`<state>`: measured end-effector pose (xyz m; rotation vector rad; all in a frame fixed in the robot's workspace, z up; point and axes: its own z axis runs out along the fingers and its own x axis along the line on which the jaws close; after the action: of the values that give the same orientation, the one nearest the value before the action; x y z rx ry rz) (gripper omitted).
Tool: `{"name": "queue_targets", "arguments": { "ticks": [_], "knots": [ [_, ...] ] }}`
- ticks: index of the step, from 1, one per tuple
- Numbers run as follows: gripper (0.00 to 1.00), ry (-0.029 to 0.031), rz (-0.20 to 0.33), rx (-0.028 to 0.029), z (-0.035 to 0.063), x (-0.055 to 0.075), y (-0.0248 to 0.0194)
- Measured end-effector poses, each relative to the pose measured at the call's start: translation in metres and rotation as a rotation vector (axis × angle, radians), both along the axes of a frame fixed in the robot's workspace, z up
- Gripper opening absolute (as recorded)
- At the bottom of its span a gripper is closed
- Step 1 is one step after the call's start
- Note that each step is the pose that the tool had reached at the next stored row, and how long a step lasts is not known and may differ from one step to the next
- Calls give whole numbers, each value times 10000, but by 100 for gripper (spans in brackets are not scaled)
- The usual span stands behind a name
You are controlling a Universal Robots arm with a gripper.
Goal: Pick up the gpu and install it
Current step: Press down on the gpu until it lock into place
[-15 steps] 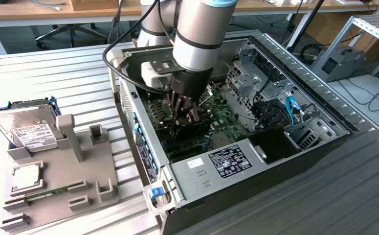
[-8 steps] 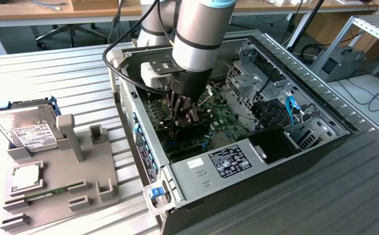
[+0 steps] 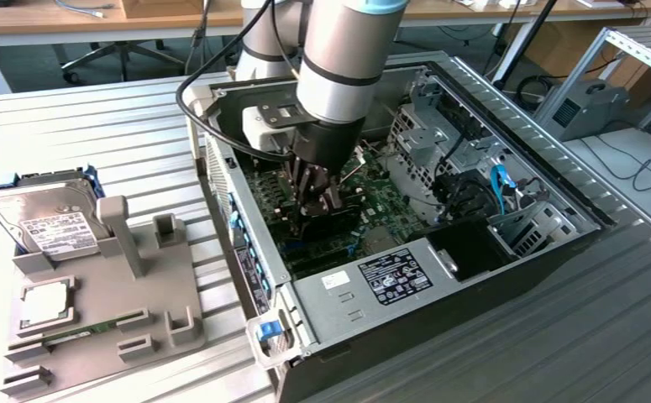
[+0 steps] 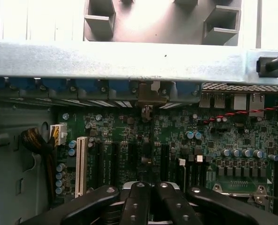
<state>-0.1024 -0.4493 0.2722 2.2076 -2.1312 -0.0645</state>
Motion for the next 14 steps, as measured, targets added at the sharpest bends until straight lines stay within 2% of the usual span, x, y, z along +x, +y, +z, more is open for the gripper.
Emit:
{"name": "queue_targets", "arguments": {
  "ticks": [6, 14],
  "knots": [
    [11, 7, -1, -8, 135, 67, -1],
    [11, 75, -1, 1, 183, 296, -1]
  ]
}}
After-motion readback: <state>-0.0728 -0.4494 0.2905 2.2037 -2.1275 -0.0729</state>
